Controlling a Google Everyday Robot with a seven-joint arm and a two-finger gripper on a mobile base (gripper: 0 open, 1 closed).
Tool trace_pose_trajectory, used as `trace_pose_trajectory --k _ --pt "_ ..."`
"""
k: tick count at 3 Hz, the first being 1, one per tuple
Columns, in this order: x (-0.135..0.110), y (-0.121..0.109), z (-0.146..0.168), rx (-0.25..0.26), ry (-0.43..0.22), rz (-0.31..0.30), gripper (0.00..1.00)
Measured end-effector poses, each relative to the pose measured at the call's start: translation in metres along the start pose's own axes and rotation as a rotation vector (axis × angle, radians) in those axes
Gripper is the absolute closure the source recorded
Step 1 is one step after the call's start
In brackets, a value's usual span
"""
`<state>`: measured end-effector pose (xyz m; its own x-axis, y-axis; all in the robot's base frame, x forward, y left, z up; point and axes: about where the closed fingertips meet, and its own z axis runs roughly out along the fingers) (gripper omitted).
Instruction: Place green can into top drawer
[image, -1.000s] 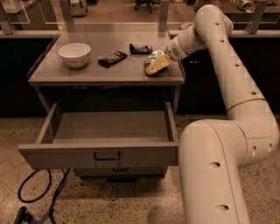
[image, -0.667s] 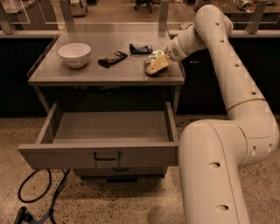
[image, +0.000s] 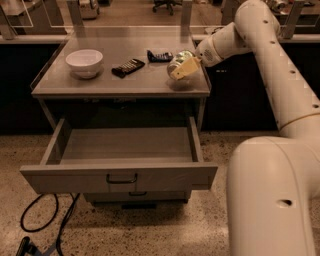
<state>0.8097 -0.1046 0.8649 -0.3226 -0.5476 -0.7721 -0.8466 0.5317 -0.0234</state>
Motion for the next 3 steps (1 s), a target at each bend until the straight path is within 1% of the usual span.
trace_pose_trajectory --k 1,2,3 --pt "-0.034 0.015 -0.092 0.094 -0.154 -0.007 1.00" --pt "-0.085 0.059 -0.194 0.214 -0.319 -0.042 1.00" --pt "-0.108 0.088 -0.232 0.273 -0.374 -0.068 1.00"
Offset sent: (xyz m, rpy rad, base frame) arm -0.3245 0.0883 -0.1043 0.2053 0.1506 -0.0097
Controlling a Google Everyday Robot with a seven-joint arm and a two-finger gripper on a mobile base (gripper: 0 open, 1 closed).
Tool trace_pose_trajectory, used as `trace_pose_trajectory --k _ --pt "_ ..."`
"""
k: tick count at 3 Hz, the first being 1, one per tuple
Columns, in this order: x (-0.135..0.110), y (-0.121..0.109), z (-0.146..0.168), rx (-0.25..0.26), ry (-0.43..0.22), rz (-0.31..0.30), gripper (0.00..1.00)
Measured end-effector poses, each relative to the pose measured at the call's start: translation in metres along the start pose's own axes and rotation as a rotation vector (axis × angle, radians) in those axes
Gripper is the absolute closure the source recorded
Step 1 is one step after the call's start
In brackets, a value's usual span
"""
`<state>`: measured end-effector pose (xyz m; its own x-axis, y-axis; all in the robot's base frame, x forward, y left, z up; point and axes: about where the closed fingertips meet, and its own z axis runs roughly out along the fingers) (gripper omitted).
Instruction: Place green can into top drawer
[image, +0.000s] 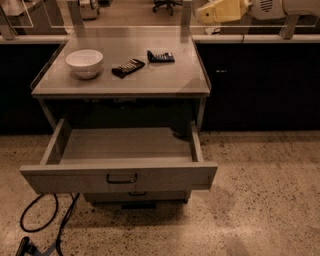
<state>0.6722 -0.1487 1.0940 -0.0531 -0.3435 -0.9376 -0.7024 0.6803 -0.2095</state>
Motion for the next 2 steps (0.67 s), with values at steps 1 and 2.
trace_pose_trajectory --k 1,2 --pt "0.000 0.000 0.001 -0.001 0.000 0.001 1.00" --pt "0.036 0.014 0.010 -0.080 0.078 0.044 1.00"
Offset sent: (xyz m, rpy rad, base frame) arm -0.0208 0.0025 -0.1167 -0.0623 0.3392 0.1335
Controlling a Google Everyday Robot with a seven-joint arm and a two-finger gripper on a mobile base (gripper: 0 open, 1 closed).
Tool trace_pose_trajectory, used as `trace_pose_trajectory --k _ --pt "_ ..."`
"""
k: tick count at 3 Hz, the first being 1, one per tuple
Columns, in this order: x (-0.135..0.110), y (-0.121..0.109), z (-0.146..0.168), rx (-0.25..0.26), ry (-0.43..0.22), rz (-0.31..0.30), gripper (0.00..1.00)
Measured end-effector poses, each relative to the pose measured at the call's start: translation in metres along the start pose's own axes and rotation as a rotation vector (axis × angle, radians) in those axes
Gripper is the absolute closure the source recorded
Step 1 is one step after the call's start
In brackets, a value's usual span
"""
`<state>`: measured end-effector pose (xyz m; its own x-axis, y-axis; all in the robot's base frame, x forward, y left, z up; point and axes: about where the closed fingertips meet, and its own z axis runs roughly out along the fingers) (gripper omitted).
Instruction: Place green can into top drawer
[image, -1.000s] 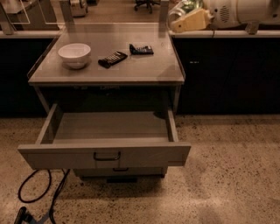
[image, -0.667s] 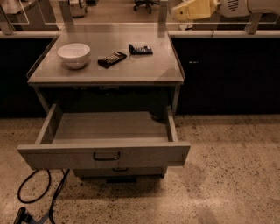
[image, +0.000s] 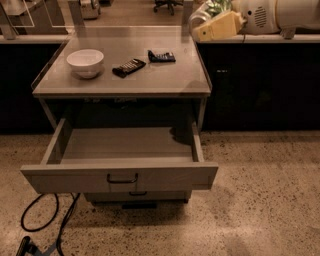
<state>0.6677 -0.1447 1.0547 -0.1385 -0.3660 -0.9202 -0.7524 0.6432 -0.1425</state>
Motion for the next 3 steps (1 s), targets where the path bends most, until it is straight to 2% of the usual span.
trace_pose_trajectory --k 1,2,3 --pt "0.028 0.057 -0.009 -0.146 0.044 0.094 1.00" --pt "0.064 0.069 -0.015 -0.169 0.085 0.146 1.00" --pt "0.064 0.069 -0.015 -0.169 0.085 0.146 1.00"
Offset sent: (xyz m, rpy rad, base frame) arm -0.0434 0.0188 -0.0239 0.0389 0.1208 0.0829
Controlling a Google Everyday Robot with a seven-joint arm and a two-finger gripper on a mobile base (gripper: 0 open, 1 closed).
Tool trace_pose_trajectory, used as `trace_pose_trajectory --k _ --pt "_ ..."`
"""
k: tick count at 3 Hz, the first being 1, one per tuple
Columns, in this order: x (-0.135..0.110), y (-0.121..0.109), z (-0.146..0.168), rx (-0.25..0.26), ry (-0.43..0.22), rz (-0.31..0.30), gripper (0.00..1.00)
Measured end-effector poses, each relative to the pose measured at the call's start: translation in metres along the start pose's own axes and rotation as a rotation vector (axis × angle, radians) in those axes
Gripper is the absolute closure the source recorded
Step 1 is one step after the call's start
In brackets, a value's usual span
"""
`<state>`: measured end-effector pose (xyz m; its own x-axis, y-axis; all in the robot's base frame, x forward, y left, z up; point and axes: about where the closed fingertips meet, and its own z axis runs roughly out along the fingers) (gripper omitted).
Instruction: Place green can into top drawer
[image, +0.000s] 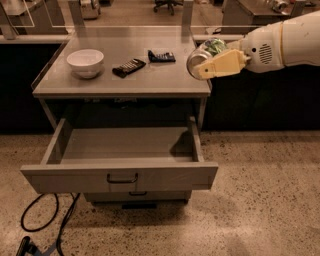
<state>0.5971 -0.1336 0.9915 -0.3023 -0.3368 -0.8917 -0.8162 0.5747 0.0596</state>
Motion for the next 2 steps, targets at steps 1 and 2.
trace_pose_trajectory --k 1,2 --pt "0.018 0.000 0.015 0.001 0.036 0.010 1.00" --pt "0.070 0.024 0.071 -0.086 0.117 0.002 1.00"
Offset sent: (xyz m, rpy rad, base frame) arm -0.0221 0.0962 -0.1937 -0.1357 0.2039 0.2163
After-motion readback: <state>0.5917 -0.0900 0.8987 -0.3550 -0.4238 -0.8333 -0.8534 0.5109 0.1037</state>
